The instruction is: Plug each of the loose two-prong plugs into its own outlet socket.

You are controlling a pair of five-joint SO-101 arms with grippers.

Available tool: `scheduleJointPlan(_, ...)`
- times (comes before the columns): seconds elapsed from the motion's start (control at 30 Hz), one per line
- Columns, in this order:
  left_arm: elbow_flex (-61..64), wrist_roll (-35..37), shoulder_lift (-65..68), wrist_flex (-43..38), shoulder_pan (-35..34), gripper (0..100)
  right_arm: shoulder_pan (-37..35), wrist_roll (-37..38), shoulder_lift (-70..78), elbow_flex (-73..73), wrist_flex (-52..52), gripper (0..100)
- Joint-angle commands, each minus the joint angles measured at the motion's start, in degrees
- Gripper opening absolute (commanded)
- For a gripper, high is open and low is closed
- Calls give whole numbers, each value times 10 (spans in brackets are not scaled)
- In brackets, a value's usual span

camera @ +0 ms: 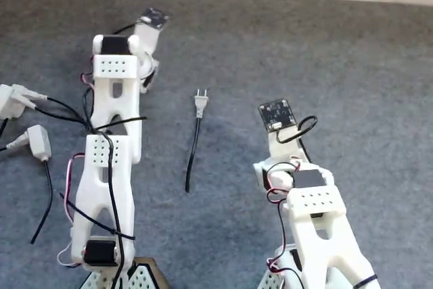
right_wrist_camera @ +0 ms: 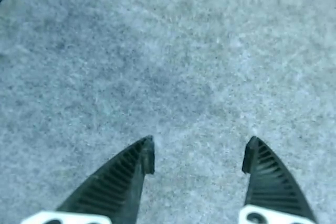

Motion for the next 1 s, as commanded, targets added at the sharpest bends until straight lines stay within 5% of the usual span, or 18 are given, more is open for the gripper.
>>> scheduleJointPlan(0.0, 141, -9, -127, 19, 14, 4, 2, 4, -4, -6, -12, 266)
scheduleJointPlan(0.47, 934, -363, -628, 17, 102, 4, 2, 4, -3, -6, -12, 266)
scheduleJointPlan(0.8, 1237, -452, -901, 11, 109, 4, 1, 4, 1, -5, -26, 266)
scheduleJointPlan(0.97, 1279, -399, -951, -117, 89, 84, 1, 4, 1, -5, -26, 266)
